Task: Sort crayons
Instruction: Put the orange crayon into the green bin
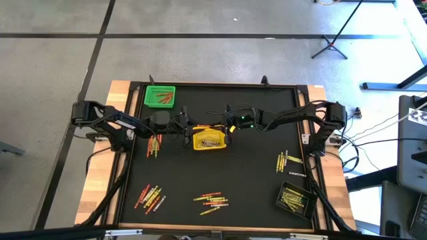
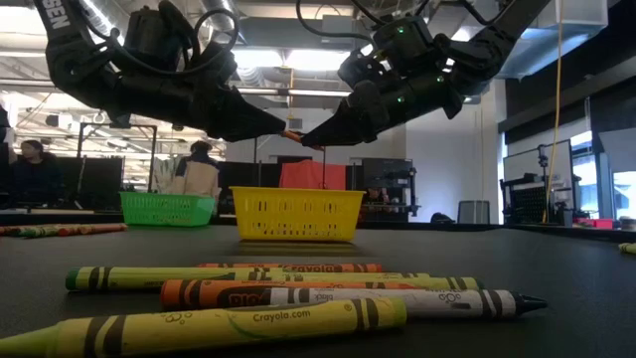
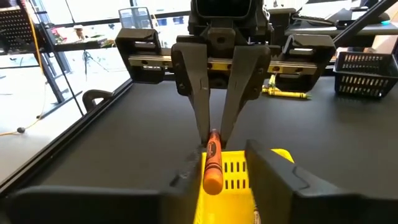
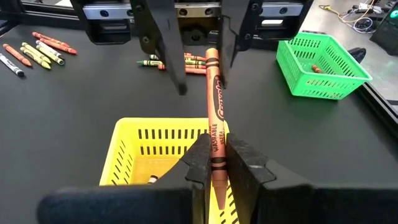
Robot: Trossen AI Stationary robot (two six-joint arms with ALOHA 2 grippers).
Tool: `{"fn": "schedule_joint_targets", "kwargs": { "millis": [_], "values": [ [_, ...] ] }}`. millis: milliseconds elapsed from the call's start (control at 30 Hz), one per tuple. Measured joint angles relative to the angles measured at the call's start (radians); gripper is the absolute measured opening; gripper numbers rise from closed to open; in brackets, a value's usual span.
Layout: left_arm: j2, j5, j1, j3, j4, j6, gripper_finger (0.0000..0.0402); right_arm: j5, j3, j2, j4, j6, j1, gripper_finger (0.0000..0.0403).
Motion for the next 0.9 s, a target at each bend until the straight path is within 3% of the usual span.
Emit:
{"fn": "schedule_joint_targets", "kwargs": {
  "millis": [233, 367, 533, 733, 900],
  "values": [
    [0.000, -0.003, 0.001, 0.000, -0.024, 0.005, 0.0010, -0.002, 0.000, 0.000, 0.000, 0.022, 0.000, 0.0044],
    [0.000, -0.006, 0.001, 0.000, -0.024, 0.005, 0.0013, -0.004, 0.000, -0.001, -0.002, 0.032, 0.000, 0.0060],
    [-0.038, -0.068, -0.001, 0.001, -0.107, 0.039, 0.0015, -0.054, 0.001, -0.053, -0.130, 0.031, -0.001, 0.0111],
    [-0.209, -0.283, -0.001, 0.001, -0.374, 0.097, 0.0015, -0.054, -0.032, -0.151, -0.262, 0.028, -0.001, 0.0133],
    [-0.353, -0.671, 0.007, 0.001, -0.544, 0.165, 0.0015, -0.061, -0.121, -0.177, -0.191, 0.027, -0.002, 0.0131]
  ]
}}
